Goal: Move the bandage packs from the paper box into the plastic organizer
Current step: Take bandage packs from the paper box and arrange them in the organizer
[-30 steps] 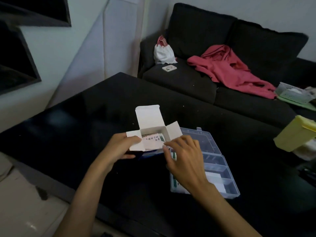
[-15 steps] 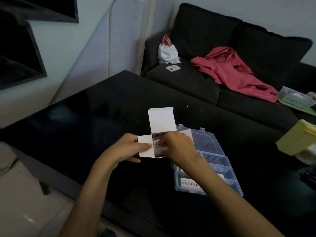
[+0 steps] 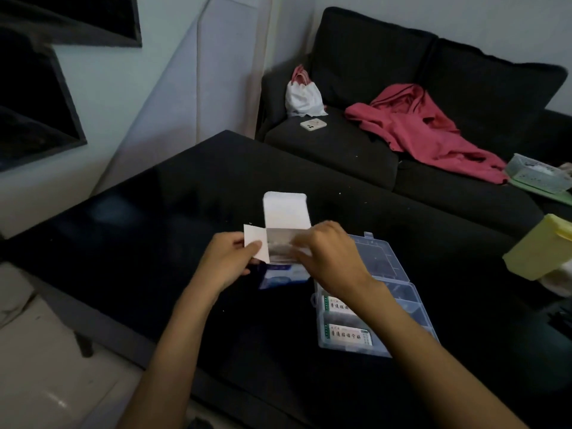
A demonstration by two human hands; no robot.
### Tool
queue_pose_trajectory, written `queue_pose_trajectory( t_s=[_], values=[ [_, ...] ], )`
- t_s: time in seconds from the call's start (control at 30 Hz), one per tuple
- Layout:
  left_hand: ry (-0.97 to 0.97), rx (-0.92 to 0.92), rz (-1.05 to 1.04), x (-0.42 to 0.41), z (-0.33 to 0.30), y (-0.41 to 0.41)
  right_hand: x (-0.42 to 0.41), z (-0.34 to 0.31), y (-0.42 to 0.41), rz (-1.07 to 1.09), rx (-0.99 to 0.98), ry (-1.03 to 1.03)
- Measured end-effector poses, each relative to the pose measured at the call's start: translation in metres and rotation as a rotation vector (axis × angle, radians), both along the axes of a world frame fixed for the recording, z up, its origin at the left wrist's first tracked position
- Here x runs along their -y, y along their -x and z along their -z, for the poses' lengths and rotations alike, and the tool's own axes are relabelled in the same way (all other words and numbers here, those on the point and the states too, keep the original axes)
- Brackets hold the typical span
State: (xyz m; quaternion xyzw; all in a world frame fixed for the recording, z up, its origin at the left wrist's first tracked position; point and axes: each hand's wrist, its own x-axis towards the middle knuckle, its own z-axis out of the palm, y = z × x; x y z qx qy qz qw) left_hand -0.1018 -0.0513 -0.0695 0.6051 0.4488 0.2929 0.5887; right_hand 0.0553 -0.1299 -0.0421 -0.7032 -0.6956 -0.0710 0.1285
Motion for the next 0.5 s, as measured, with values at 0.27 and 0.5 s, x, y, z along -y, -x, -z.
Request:
queue_pose_trajectory(
  t_s=[0.27, 0.5],
  values=[
    [-0.551, -0.438, -0.423, 0.010, -0.002, -0.002, 0.039, -0.018, 0.006, 0.252, -1.240, -0.021],
    [-0.224, -0.025, 0.018, 0.058, -0.017, -0.039, 0.084, -0.003, -0.016, 0.203, -1.222, -0.186]
  ],
)
